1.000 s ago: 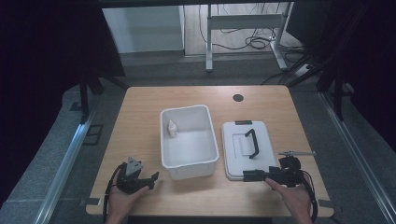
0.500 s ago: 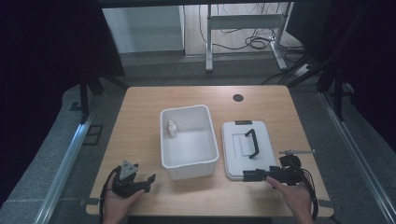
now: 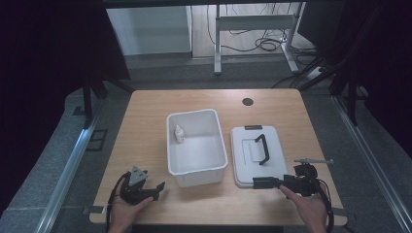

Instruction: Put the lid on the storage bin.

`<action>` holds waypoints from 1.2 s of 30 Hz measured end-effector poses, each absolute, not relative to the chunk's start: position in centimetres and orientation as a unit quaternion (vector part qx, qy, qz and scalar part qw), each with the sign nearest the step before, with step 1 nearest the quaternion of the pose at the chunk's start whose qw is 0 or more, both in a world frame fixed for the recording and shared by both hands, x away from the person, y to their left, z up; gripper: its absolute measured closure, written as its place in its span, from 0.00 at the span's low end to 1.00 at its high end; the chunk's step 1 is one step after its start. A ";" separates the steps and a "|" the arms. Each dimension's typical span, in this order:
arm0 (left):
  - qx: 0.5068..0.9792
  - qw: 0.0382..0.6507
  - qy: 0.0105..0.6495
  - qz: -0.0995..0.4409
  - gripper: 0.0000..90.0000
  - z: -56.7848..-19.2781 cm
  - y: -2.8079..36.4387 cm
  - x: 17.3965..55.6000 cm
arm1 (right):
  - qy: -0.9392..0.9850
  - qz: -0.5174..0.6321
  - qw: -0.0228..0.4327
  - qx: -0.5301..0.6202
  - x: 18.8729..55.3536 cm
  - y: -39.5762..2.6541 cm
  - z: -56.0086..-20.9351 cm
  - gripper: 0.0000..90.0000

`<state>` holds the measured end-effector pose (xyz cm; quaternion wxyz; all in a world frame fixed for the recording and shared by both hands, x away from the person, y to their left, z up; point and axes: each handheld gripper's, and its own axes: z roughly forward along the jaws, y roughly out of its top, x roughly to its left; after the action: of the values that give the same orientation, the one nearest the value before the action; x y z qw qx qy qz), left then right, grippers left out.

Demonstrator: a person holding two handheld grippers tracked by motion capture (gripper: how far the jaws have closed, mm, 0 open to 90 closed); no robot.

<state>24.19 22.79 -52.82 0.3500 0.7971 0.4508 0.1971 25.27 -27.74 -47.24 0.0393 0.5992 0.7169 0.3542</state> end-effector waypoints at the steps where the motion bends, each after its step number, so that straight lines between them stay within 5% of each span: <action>1: 0.798 0.349 0.450 0.198 0.20 -52.8 22.8 24.3 | 0.720 0.353 0.038 0.596 25.2 -27.7 -47.2 0.37; 36: 0.808 0.321 0.449 0.203 0.20 -54.3 22.0 24.6 | 0.740 0.338 0.026 0.581 27.8 -26.1 -44.1 0.39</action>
<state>24.60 22.00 -54.28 0.3215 0.8085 0.4493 0.2029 27.81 -26.08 -44.07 0.0265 0.5806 0.7403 0.3379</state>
